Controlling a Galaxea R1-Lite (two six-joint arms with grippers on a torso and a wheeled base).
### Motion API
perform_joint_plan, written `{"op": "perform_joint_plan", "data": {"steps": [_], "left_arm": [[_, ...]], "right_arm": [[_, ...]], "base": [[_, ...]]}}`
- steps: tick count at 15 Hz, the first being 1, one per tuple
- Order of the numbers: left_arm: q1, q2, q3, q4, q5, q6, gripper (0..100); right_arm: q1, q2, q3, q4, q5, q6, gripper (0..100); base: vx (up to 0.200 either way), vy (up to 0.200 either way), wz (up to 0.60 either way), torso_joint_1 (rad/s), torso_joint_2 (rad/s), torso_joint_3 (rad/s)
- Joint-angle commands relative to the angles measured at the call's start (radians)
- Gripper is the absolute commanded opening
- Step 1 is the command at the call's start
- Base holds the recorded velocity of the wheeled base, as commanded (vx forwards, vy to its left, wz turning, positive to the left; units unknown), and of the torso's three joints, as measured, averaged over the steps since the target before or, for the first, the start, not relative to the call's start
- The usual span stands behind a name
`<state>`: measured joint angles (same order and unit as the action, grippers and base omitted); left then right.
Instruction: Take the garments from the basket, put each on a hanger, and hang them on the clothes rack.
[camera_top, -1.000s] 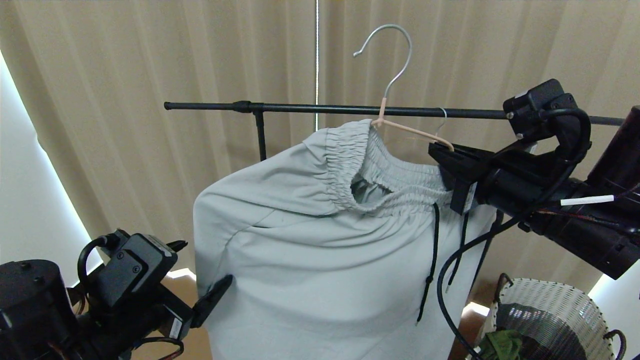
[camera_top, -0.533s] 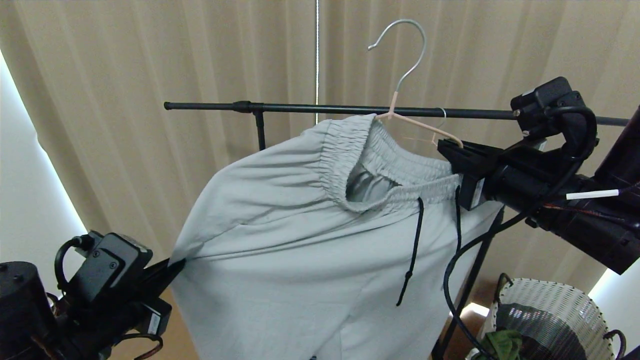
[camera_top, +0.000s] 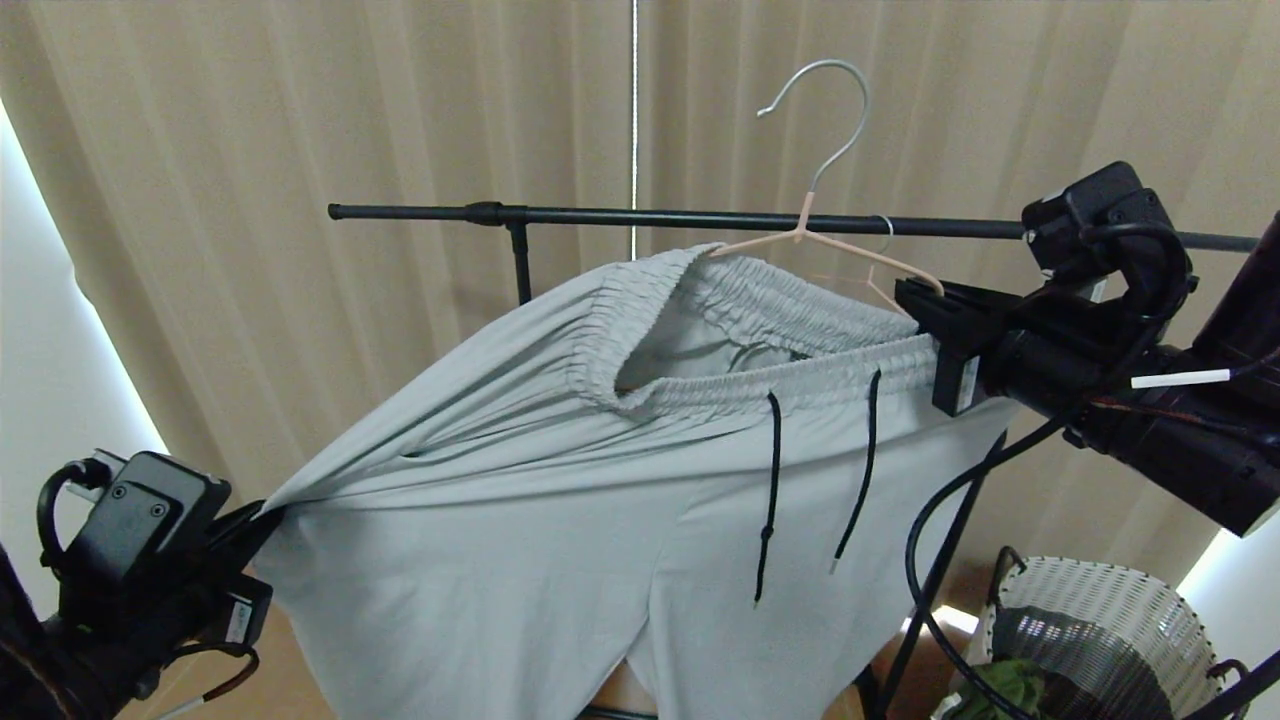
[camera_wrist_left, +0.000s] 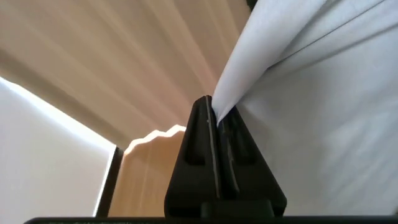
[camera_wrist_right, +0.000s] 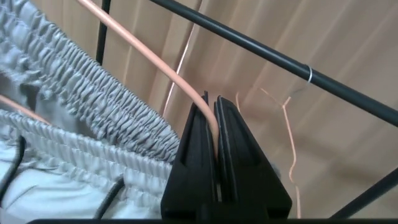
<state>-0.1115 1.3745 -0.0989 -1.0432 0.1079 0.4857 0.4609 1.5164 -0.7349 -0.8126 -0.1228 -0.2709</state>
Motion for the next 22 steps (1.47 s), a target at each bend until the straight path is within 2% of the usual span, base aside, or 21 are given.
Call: {"op": "perform_joint_plan", "data": {"steps": [1,4,5,7,8,9,10,11,15,19,22], "left_arm": [[0.009,-0.005,-0.005,0.000,-0.004,0.005,0],[-0.004,-0.020,-0.016,0.000,-0.083,-0.001,0],[-0.005,-0.028,-0.019,0.000,-0.097,-0.010,100],[-0.033,-0.046,-0.018,0.000,-0.100,-0.038,100],[-0.059,-0.058,-0.016,0.000,-0.109,-0.076,100],[-0.060,-0.060,-0.016,0.000,-0.111,-0.078,100],[-0.074,-0.071,-0.012,0.000,-0.135,-0.099,100],[-0.071,-0.098,-0.007,0.000,-0.166,-0.105,100],[-0.065,-0.227,0.021,0.002,-0.182,-0.170,100],[-0.074,-0.351,0.096,0.002,-0.188,-0.213,100],[-0.068,-0.385,0.097,0.008,-0.260,-0.214,100]], "right_arm": [[-0.002,0.004,0.000,-0.002,-0.001,-0.001,0],[0.004,0.008,0.002,0.000,0.000,-0.001,0],[0.005,0.010,0.000,0.001,0.000,-0.002,0],[0.010,0.008,-0.001,0.006,0.000,-0.004,0],[0.010,0.008,0.000,0.009,-0.001,-0.004,0],[0.010,0.008,0.000,0.009,-0.001,-0.004,0],[0.010,0.008,0.000,0.010,-0.005,-0.005,0],[0.010,0.008,0.006,0.013,-0.008,-0.007,0],[0.005,-0.016,0.045,0.081,-0.011,-0.053,0],[0.005,-0.054,0.060,0.233,-0.109,-0.056,0],[0.005,-0.082,0.058,0.291,-0.136,-0.054,0]], "base": [[0.000,0.000,0.00,0.000,0.00,0.000],[0.000,0.000,0.00,0.000,0.00,0.000],[0.000,0.000,0.00,0.000,0.00,0.000],[0.000,0.000,0.00,0.000,0.00,0.000],[0.000,0.000,0.00,0.000,0.00,0.000],[0.000,0.000,0.00,0.000,0.00,0.000],[0.000,0.000,0.00,0.000,0.00,0.000],[0.000,0.000,0.00,0.000,0.00,0.000],[0.000,0.000,0.00,0.000,0.00,0.000],[0.000,0.000,0.00,0.000,0.00,0.000],[0.000,0.000,0.00,0.000,0.00,0.000]]}}
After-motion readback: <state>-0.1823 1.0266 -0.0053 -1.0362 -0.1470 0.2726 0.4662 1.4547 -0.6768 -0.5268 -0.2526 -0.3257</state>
